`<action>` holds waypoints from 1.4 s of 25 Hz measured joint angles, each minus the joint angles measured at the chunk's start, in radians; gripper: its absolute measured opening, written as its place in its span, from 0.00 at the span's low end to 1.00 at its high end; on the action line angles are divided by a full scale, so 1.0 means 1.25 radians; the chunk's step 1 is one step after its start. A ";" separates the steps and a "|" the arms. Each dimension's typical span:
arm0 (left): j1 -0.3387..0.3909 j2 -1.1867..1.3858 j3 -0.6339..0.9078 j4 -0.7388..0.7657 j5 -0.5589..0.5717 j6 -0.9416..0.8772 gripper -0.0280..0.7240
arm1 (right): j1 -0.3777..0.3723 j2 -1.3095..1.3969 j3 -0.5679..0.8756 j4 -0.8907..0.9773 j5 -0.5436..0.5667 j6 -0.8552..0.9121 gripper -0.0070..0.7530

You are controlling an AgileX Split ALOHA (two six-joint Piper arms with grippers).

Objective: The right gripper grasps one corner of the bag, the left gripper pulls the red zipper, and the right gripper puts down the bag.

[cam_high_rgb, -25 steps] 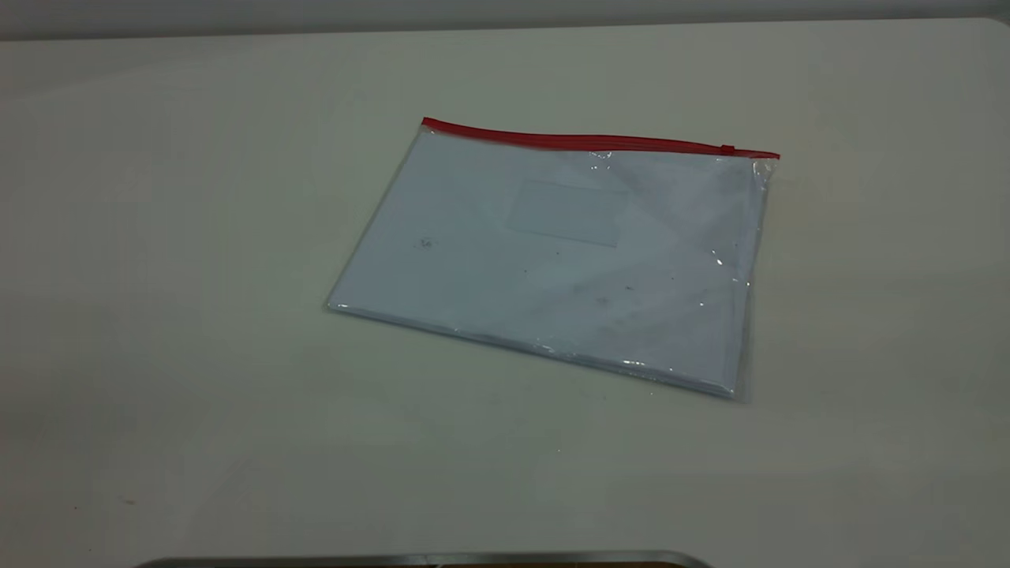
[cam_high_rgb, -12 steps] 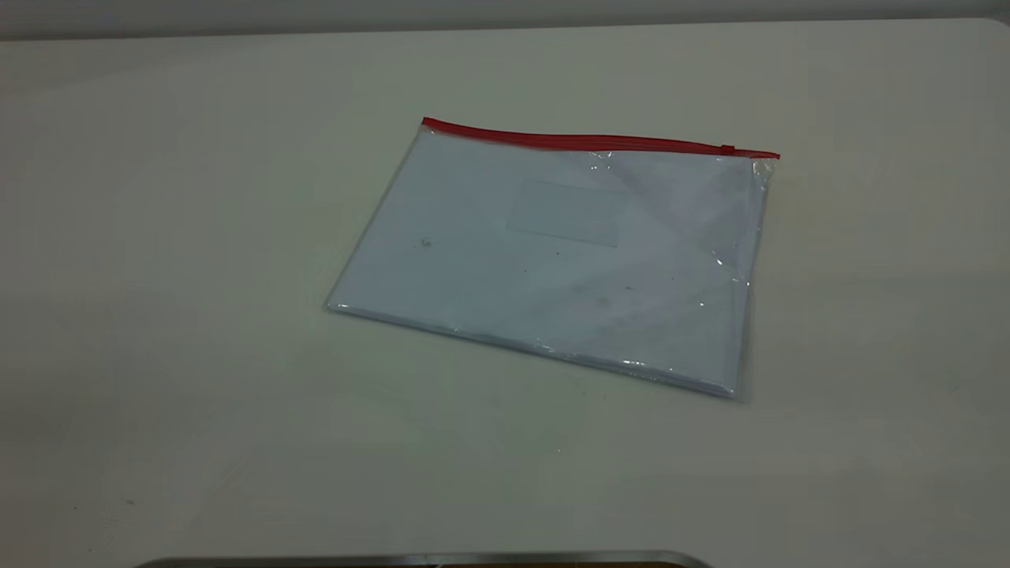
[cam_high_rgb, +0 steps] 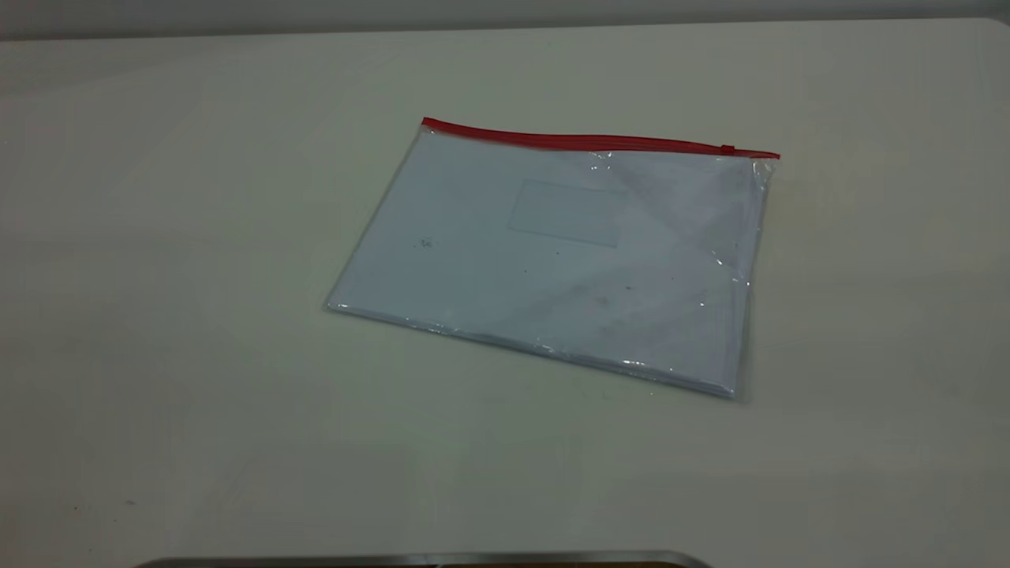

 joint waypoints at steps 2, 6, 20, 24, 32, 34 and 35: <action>0.000 0.098 -0.053 0.000 -0.042 0.000 0.82 | 0.000 0.000 0.000 -0.001 0.000 0.004 0.78; 0.000 0.293 -0.143 0.006 -0.125 0.000 0.82 | 0.000 0.042 -0.001 -0.027 -0.008 0.055 0.78; 0.000 0.816 -0.293 -0.056 -0.370 0.047 0.82 | 0.000 0.604 -0.163 0.018 -0.279 0.123 0.78; 0.000 0.920 -0.308 -0.096 -0.466 0.081 0.82 | 0.000 0.790 -0.202 0.079 -0.380 0.060 0.78; -0.004 1.103 -0.366 -0.160 -0.445 0.215 0.82 | 0.000 1.150 -0.233 0.210 -0.584 -0.096 0.78; -0.004 1.132 -0.395 -0.185 -0.432 0.223 0.82 | 0.000 1.234 -0.254 0.257 -0.606 -0.148 0.78; -0.005 1.146 -0.409 -0.196 -0.428 0.231 0.82 | 0.000 1.274 -0.270 0.282 -0.608 -0.176 0.78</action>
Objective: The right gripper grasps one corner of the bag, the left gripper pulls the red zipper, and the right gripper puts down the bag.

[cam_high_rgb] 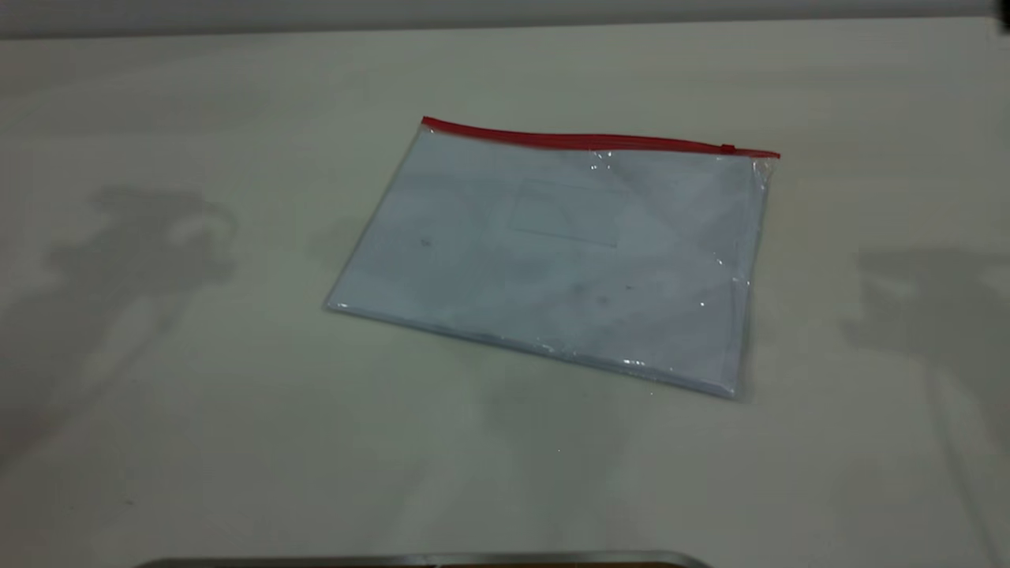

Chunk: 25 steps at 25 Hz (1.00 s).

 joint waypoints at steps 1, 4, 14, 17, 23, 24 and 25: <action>0.000 0.013 -0.018 -0.009 0.010 0.008 0.82 | 0.000 0.032 -0.019 0.020 0.001 -0.022 0.78; 0.000 0.050 -0.071 -0.039 0.066 0.034 0.82 | 0.000 0.142 -0.091 0.088 0.020 -0.110 0.78; -0.018 0.160 -0.214 -0.223 0.233 0.205 0.82 | 0.000 0.423 -0.310 0.340 0.118 -0.432 0.78; -0.028 0.172 -0.216 -0.245 0.239 0.228 0.82 | 0.000 0.491 -0.356 0.399 0.151 -0.511 0.78; -0.031 0.173 -0.216 -0.248 0.240 0.232 0.82 | -0.005 0.600 -0.417 0.512 0.213 -0.636 0.78; -0.031 0.173 -0.216 -0.248 0.240 0.232 0.82 | -0.011 0.616 -0.427 0.533 0.226 -0.658 0.78; -0.031 0.173 -0.216 -0.248 0.240 0.232 0.82 | -0.018 0.631 -0.437 0.553 0.237 -0.679 0.78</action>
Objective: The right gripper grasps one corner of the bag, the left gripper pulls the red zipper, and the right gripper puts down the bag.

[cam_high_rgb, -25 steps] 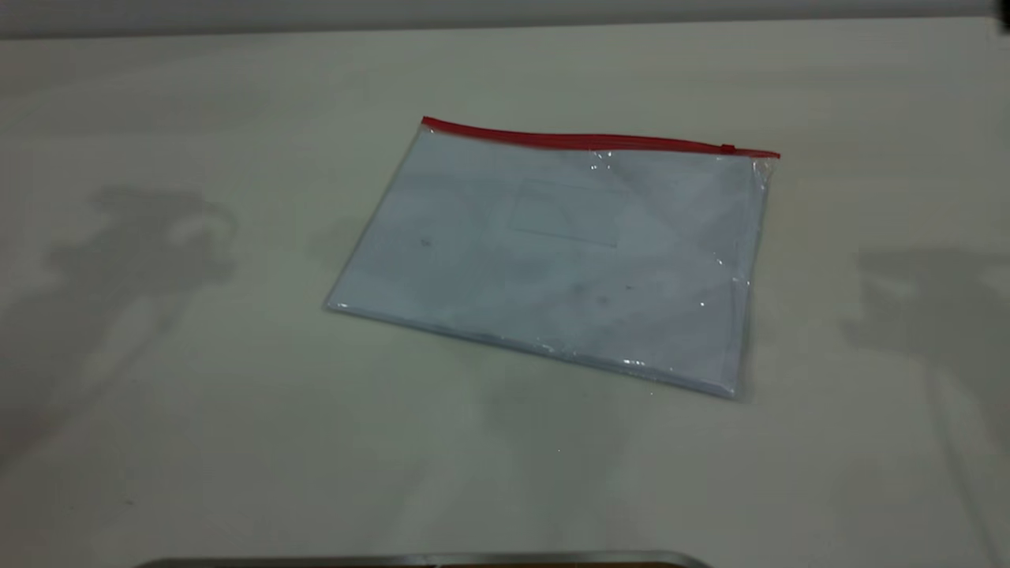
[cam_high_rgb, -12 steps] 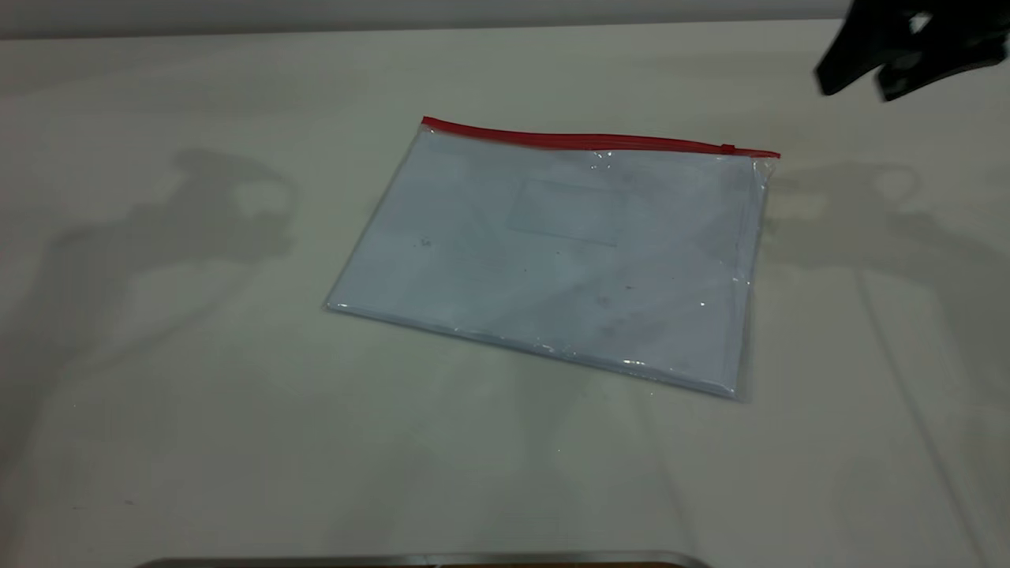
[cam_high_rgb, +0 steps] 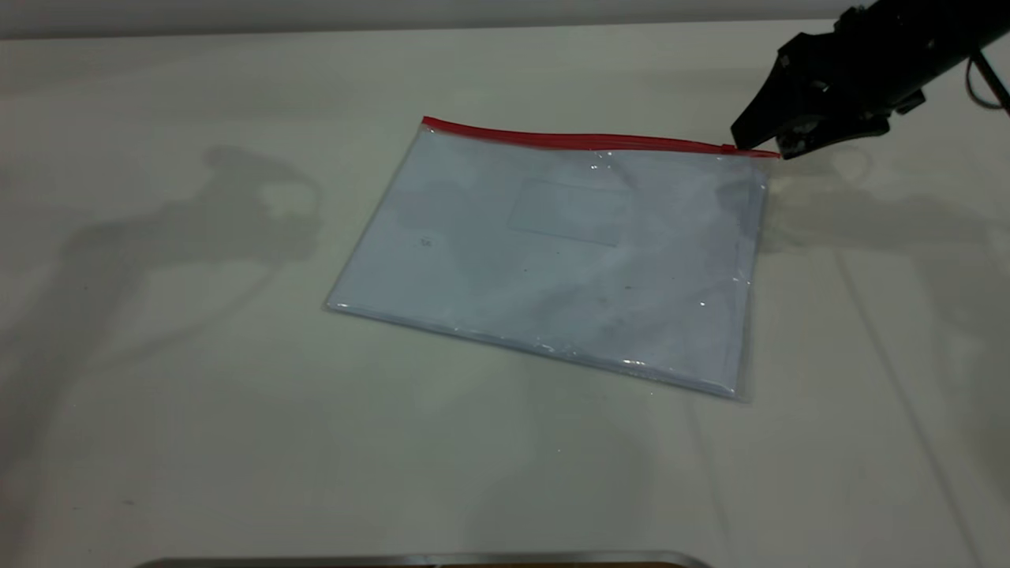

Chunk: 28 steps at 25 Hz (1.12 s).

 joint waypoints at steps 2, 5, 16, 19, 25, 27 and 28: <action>0.000 0.000 0.000 -0.001 0.002 0.002 0.82 | -0.023 0.026 -0.020 0.030 0.022 -0.031 0.78; 0.000 0.000 0.000 -0.005 0.002 0.003 0.82 | -0.056 0.059 -0.049 0.050 0.057 -0.056 0.78; 0.000 0.000 0.000 -0.058 0.003 0.003 0.82 | -0.082 0.139 -0.082 0.072 0.079 -0.135 0.78; 0.000 0.000 0.000 -0.060 0.004 0.003 0.82 | -0.082 0.159 -0.083 0.092 0.086 -0.162 0.78; 0.000 0.000 0.000 -0.060 0.007 0.003 0.82 | -0.082 0.184 -0.083 0.167 0.124 -0.240 0.78; 0.000 0.000 0.000 -0.060 0.007 0.003 0.82 | -0.082 0.189 -0.083 0.205 0.134 -0.266 0.78; 0.000 0.000 0.000 -0.060 0.007 0.003 0.82 | -0.082 0.194 -0.083 0.220 0.142 -0.277 0.78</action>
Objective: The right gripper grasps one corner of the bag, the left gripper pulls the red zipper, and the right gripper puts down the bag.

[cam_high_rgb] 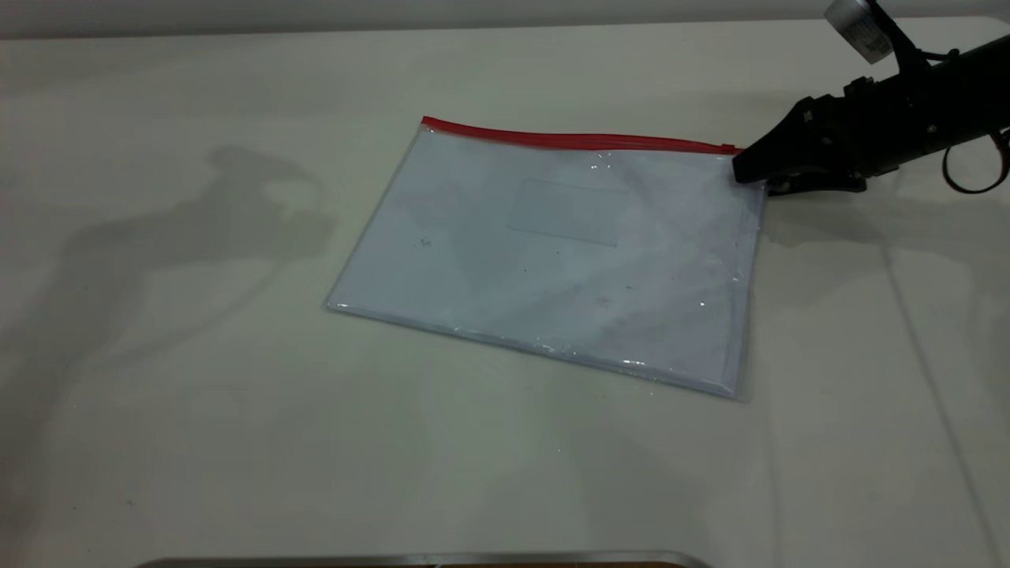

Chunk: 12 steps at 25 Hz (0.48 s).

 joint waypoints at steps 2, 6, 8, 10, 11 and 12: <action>0.000 0.000 0.000 0.000 0.000 0.000 0.82 | 0.000 0.008 0.000 0.024 0.016 -0.013 0.78; 0.000 0.000 0.000 0.000 0.001 0.000 0.82 | 0.006 0.020 0.000 0.056 0.038 -0.028 0.76; 0.000 0.000 0.000 0.000 0.001 0.000 0.82 | 0.017 0.023 0.000 0.062 0.038 -0.038 0.74; 0.000 0.000 0.000 0.000 0.001 0.000 0.82 | 0.032 0.024 0.000 0.065 0.038 -0.056 0.70; 0.000 0.000 0.000 0.000 0.002 0.000 0.82 | 0.038 0.024 0.000 0.070 0.038 -0.068 0.68; 0.000 0.000 0.000 0.000 0.004 -0.004 0.82 | 0.042 0.024 0.000 0.078 0.040 -0.081 0.65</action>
